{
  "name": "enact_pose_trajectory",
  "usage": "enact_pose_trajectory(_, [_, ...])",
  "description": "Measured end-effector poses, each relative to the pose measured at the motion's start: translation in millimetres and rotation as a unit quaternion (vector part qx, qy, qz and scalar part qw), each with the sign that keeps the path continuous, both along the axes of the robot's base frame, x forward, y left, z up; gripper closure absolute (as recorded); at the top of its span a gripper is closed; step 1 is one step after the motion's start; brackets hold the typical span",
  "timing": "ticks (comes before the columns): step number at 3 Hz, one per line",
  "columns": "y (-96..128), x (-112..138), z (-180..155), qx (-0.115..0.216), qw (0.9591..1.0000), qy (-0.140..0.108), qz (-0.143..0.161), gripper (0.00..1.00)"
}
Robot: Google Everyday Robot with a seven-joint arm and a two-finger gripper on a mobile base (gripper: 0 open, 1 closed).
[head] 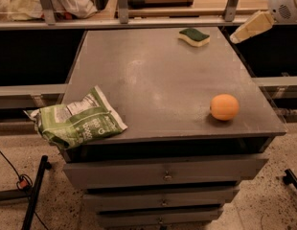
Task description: Pick sponge
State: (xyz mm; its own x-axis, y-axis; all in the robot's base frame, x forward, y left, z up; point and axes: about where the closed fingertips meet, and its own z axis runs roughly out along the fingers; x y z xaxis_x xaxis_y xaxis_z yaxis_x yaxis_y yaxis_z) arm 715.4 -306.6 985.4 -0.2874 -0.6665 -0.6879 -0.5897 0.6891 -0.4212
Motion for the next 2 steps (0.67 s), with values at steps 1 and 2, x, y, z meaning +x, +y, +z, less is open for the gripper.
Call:
enact_pose_trajectory(1, [-4.6,43.6,-22.6,0.079,0.9961,-0.015,-0.036,0.0])
enact_pose_trajectory(2, [1.4,77.9,-43.4,0.14,0.9885,-0.016,-0.055,0.0])
